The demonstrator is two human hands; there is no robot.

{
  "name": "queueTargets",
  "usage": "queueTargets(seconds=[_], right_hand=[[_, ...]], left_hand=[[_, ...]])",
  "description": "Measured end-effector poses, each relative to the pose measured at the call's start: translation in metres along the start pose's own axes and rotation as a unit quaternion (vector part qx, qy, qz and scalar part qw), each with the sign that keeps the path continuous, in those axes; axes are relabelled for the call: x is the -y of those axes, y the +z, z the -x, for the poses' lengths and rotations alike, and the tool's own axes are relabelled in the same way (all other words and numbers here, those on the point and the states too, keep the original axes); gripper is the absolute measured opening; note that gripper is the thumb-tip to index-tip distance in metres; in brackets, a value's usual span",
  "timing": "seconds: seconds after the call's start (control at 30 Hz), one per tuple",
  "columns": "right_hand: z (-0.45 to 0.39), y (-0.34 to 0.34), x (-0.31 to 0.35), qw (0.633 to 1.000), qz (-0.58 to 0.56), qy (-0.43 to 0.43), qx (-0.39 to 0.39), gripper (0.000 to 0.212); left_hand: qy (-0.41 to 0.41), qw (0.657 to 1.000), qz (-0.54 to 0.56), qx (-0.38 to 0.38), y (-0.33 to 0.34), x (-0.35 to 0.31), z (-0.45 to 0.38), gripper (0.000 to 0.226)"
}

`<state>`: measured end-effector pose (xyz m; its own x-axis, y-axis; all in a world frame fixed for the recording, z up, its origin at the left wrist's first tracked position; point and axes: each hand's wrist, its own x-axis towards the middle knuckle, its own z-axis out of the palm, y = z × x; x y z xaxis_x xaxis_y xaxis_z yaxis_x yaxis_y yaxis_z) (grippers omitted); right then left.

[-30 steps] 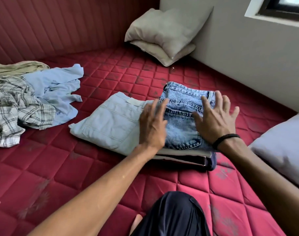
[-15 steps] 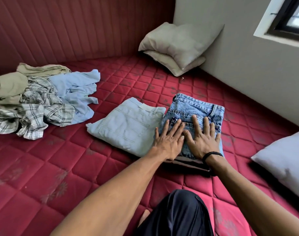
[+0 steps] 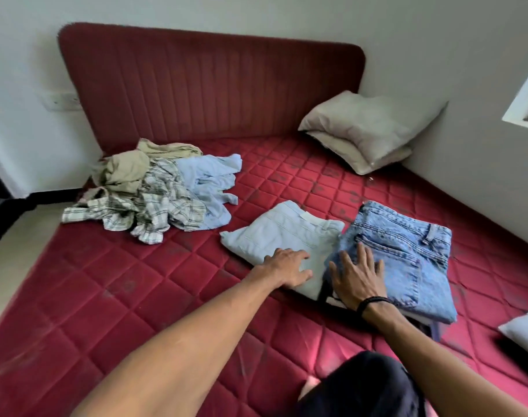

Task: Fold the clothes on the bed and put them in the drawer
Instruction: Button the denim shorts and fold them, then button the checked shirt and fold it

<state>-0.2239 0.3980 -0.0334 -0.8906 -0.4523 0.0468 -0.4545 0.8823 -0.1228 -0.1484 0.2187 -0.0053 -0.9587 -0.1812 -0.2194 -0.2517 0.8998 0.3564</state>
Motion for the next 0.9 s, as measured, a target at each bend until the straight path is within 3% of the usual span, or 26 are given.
queueTargets(seconds=[0.23, 0.33, 0.43, 0.53, 0.63, 0.7, 0.77, 0.83, 0.9], right_hand=[[-0.02, 0.025, 0.124, 0.98, -0.039, -0.162, 0.107, 0.046], [-0.033, 0.047, 0.181, 0.965, -0.092, -0.207, 0.133, 0.05], [-0.051, 0.083, 0.235, 0.943, -0.036, -0.277, 0.179, 0.033], [-0.075, 0.121, 0.284, 0.927, 0.023, -0.316, 0.198, 0.037], [-0.113, 0.146, 0.322, 0.937, -0.016, -0.304, 0.17, 0.032], [-0.145, 0.15, 0.343, 0.946, -0.048, -0.281, 0.152, 0.041], [-0.174, 0.149, 0.358, 0.964, -0.082, -0.225, 0.113, 0.064], [-0.199, 0.145, 0.365, 0.98, -0.131, -0.135, 0.07, 0.096], [-0.216, 0.143, 0.363, 0.986, -0.145, -0.064, 0.056, 0.11]], left_hand=[[-0.082, 0.995, 0.061, 0.0, -0.023, 0.127, 0.04, 0.035], [-0.146, 0.986, 0.078, 0.003, -0.02, 0.197, 0.051, 0.04], [-0.218, 0.972, 0.086, 0.002, -0.006, 0.271, 0.059, 0.053], [-0.24, 0.969, 0.041, -0.046, 0.008, 0.325, 0.059, 0.057], [-0.22, 0.968, -0.002, -0.121, 0.017, 0.359, 0.049, 0.068], [-0.223, 0.963, -0.005, -0.149, 0.021, 0.379, 0.038, 0.081], [-0.223, 0.955, -0.007, -0.196, 0.028, 0.392, 0.033, 0.085], [-0.216, 0.939, -0.02, -0.265, 0.035, 0.396, 0.031, 0.07], [-0.211, 0.922, -0.034, -0.323, 0.04, 0.395, 0.034, 0.056]])
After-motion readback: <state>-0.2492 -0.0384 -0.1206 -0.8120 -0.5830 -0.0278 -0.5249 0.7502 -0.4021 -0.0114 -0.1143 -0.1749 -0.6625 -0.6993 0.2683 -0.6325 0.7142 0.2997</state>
